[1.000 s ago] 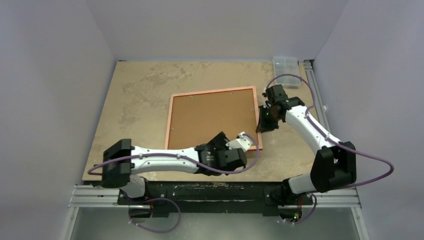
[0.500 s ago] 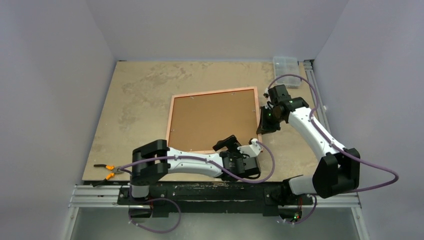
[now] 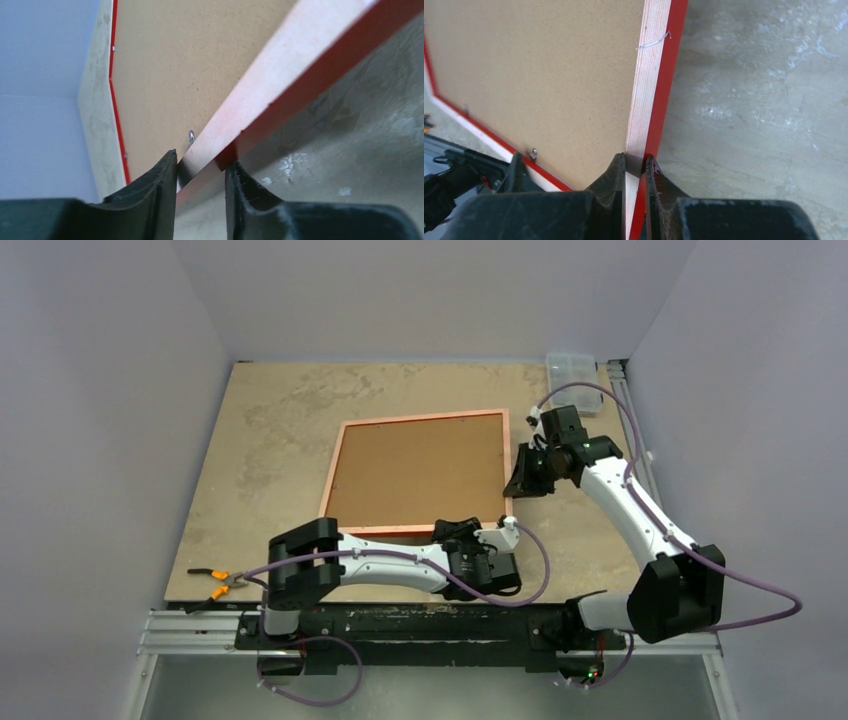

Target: Put the photo into the frame

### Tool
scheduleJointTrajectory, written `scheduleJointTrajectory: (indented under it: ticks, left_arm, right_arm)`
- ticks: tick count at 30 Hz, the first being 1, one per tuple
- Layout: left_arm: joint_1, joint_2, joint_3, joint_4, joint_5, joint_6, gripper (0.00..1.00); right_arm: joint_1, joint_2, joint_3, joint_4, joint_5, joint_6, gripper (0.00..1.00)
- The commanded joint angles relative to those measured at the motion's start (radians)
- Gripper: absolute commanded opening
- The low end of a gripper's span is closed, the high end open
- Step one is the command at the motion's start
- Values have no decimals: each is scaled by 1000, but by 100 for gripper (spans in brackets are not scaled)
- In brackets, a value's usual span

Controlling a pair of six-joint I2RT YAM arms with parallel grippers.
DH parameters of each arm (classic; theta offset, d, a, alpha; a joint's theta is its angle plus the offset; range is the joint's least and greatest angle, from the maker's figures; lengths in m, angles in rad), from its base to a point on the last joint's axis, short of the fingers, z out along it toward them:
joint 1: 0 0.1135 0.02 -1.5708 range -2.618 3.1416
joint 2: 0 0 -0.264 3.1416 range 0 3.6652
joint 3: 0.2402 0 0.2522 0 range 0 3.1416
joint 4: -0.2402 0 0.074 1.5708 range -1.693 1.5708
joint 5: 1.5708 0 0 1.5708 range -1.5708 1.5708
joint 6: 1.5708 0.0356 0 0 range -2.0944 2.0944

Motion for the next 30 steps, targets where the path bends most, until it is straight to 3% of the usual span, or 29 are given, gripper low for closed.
scheduleJointTrajectory:
  ticks: [1,6,13,16,24,30]
  left_arm:
    - [36,-75,28,31,-123,-26,14]
    - [35,-120,28,-12,-130,-34,1]
    - [36,-253,11,-49,-138,-17,0]
    - [35,-324,-6,-51,-120,-2,0]
    - [36,-574,-99,-47,21,29,0]
    - [36,-753,-179,-61,90,-3,0]
  right_arm:
    - [6,-73,32,-12,-166,0,5]
    - [0,-133,38,65,-230,46,45]
    - [-46,-216,53,187,-316,106,88]
    - [-66,-228,58,240,-403,119,93]
    - [-77,-264,110,396,-482,54,92]
    - [-76,-318,31,808,-597,54,89]
